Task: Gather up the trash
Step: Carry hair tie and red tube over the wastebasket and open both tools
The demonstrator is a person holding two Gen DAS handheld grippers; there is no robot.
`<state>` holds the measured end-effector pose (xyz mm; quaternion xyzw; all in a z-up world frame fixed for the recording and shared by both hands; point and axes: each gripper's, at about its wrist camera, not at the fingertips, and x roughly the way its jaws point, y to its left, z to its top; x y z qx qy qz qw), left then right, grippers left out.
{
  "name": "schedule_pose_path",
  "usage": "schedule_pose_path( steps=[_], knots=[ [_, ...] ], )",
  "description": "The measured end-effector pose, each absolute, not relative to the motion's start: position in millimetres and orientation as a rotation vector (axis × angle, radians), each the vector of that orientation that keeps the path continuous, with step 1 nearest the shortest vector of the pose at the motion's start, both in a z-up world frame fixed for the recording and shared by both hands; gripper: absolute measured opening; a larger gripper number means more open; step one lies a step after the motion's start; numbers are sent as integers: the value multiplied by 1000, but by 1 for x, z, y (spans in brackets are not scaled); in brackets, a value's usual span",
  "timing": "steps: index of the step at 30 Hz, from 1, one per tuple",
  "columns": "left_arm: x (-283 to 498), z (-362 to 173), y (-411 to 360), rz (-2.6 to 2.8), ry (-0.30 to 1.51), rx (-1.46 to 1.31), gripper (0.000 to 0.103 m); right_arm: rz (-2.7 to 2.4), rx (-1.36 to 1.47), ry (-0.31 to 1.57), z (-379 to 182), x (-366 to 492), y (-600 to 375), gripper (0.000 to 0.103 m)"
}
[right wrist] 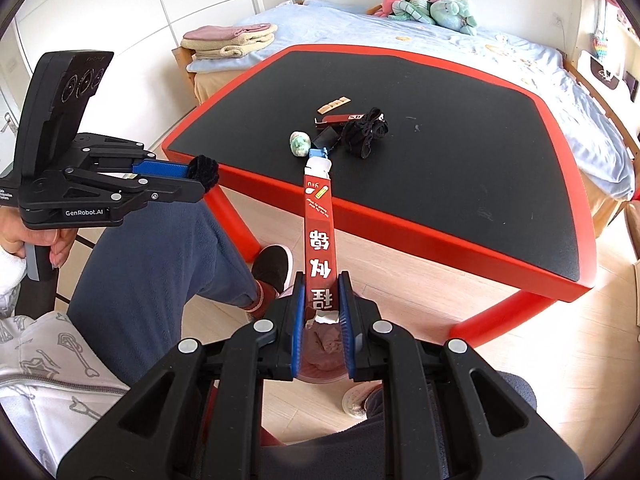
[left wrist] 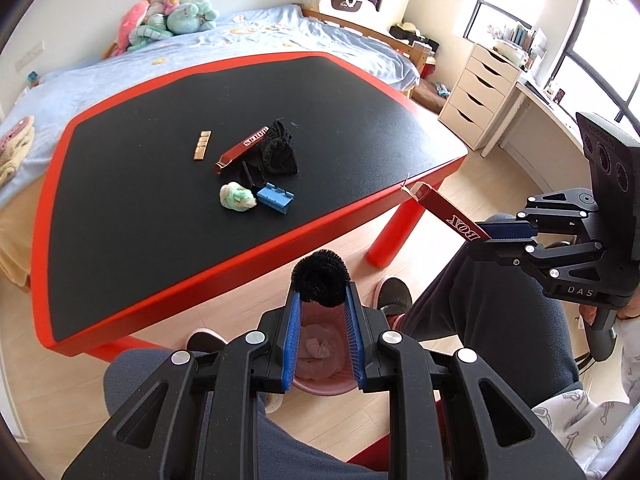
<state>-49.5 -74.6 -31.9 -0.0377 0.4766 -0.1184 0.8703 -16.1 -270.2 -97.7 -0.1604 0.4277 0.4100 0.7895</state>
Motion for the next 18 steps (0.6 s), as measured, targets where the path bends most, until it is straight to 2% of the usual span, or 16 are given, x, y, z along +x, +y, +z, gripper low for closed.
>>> schedule_pose_path(
  steps=[15,18],
  knots=[
    [-57,-34,-83,-277,1003,-82,21,901,-323,924,-101,-24,-272,16],
    [-57,-34,-84,-288,1002,-78,25,903,-324,916,-100,-24,-274,17]
  ],
)
